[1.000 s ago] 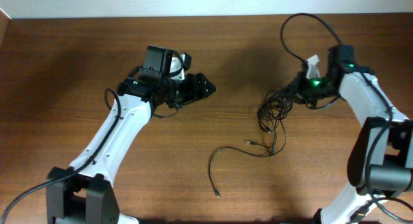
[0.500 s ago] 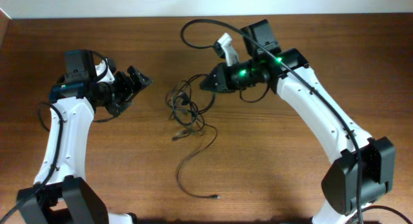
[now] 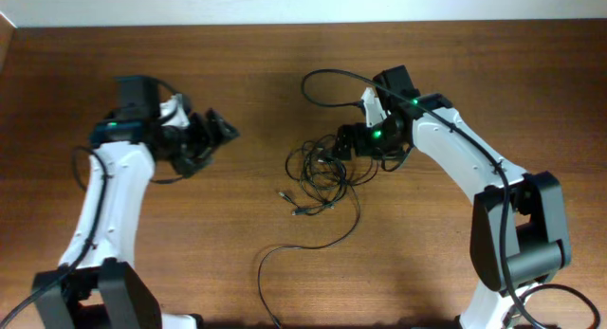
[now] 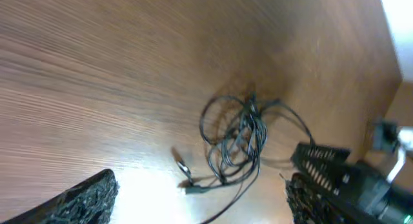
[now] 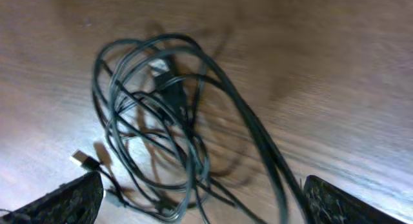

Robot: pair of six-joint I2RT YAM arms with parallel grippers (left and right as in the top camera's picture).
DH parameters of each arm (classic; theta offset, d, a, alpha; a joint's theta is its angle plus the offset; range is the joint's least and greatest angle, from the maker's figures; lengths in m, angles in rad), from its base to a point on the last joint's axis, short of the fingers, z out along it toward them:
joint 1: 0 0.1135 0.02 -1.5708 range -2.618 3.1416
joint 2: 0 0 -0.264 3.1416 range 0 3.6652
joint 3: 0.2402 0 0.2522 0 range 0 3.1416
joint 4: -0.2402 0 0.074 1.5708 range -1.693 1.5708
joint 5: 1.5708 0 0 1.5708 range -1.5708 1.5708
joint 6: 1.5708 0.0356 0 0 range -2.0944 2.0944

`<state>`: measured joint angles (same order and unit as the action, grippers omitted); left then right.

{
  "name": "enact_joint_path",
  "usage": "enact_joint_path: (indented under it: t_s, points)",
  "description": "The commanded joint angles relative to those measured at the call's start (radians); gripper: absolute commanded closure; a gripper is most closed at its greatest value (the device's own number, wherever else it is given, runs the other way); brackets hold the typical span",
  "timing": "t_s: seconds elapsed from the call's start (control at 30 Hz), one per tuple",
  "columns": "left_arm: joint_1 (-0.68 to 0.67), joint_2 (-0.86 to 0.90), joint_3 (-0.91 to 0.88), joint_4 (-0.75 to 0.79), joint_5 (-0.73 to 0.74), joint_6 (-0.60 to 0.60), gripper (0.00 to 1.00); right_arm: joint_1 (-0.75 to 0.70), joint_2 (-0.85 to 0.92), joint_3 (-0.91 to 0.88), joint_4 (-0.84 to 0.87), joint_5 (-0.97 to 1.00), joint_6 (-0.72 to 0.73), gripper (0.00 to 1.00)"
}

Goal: Untangle cables

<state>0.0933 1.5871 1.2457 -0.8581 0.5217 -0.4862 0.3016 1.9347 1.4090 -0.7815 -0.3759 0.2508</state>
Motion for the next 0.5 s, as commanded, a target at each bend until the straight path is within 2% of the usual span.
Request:
enact_joint_path:
  t_s: [0.0, 0.1, 0.23, 0.33, 0.4, 0.47]
  points:
    - [-0.131, -0.003, -0.047, 0.072, -0.117, 0.047, 0.25, -0.071, -0.019, 0.068, -0.039, -0.043, -0.008, 0.01]
    - [-0.242, 0.019, -0.089, 0.159, -0.236, 0.048, 0.28, -0.135, -0.029, 0.146, -0.097, -0.101, -0.007, 0.01]
    - [-0.368, 0.063, -0.12, 0.28, -0.311, 0.149, 0.3, -0.189, -0.033, 0.199, -0.167, -0.171, -0.008, 0.01]
    - [-0.447, 0.127, -0.12, 0.31, -0.48, 0.152, 0.3, -0.197, -0.033, 0.199, -0.208, -0.172, -0.014, 0.01]
    - [-0.485, 0.178, -0.12, 0.332, -0.499, 0.171, 0.29, -0.196, -0.033, 0.199, -0.222, -0.17, -0.019, 0.01]
    - [-0.515, 0.226, -0.12, 0.37, -0.499, 0.189, 0.22, -0.196, -0.033, 0.199, -0.224, -0.17, -0.019, 0.01]
